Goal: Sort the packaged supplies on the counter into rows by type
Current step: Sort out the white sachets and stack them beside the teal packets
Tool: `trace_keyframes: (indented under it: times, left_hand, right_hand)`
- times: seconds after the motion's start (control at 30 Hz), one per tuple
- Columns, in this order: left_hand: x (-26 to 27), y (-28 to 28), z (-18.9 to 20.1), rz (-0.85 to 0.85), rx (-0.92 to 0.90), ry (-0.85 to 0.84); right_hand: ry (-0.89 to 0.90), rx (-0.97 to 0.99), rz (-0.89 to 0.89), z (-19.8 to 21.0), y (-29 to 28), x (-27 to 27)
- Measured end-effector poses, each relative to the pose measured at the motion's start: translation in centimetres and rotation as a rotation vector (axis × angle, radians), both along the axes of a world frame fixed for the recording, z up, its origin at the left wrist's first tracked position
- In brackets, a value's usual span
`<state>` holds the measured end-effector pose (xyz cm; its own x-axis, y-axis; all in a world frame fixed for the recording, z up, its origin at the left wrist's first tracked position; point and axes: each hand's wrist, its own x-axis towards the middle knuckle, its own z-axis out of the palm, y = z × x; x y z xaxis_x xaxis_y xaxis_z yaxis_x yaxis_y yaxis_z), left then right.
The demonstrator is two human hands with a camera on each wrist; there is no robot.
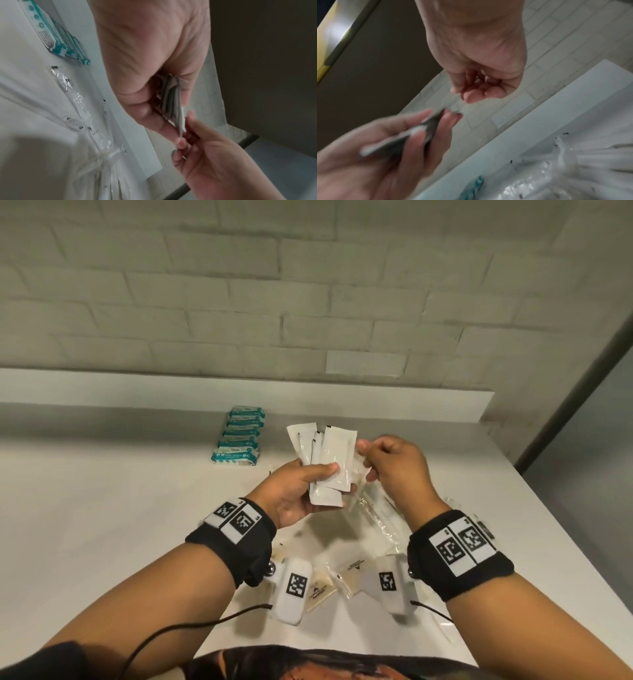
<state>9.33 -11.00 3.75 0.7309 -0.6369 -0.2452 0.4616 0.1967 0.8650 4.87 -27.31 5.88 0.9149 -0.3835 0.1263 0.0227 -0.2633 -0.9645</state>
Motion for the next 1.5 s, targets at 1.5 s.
trace_keyframes:
  times: [1.5]
  left_hand:
    - [1.1, 0.4, 0.5, 0.219, 0.027, -0.166]
  right_hand:
    - [0.166, -0.487, 0.159, 0.3, 0.9, 0.9]
